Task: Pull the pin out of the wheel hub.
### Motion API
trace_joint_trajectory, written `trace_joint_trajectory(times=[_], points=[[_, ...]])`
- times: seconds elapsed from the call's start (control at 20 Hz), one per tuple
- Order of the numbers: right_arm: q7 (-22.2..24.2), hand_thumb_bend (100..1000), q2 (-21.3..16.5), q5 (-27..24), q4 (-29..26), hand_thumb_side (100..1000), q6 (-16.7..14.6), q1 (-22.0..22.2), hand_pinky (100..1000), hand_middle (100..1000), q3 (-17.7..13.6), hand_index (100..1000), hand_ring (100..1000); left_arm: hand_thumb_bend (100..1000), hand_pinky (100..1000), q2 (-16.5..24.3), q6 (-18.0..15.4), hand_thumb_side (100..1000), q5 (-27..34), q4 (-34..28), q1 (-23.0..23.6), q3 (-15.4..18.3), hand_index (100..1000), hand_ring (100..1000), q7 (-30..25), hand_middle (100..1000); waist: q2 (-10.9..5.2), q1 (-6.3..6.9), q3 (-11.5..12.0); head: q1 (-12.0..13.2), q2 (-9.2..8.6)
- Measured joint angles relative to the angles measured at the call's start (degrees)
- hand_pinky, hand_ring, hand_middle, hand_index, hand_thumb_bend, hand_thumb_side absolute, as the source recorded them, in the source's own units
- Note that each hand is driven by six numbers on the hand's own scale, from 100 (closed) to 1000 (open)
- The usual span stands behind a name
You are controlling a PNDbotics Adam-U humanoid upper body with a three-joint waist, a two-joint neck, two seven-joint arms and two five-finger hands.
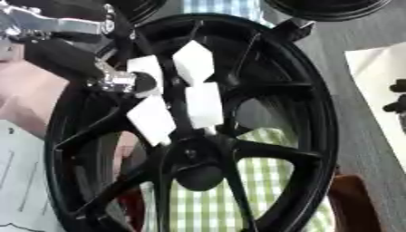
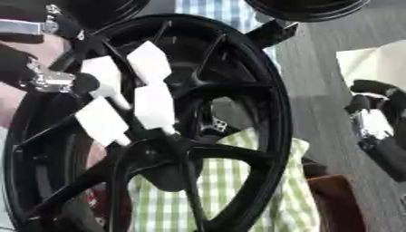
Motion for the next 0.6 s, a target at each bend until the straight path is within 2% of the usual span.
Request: trace_joint_trajectory(times=[0.45,0.6], points=[[0.0,100,0.0,0.0,0.0,622,0.0,-0.1,900,732,0.0,804,625,260,824,-0.2,-1.3,904,1.5,0.9,0.1,-0.3,800,717,-0.1,584,0.0,0.0,-0.1,0.4,-0.11],[0.0,100,0.0,0.0,0.0,622,0.0,-0.1,900,731,0.0,804,625,267,819,-0.2,-0.9,884,2.5,1.0,0.2,-0.3,787,712,0.5,583,0.0,0.0,-0.1,0.4,-0.19]])
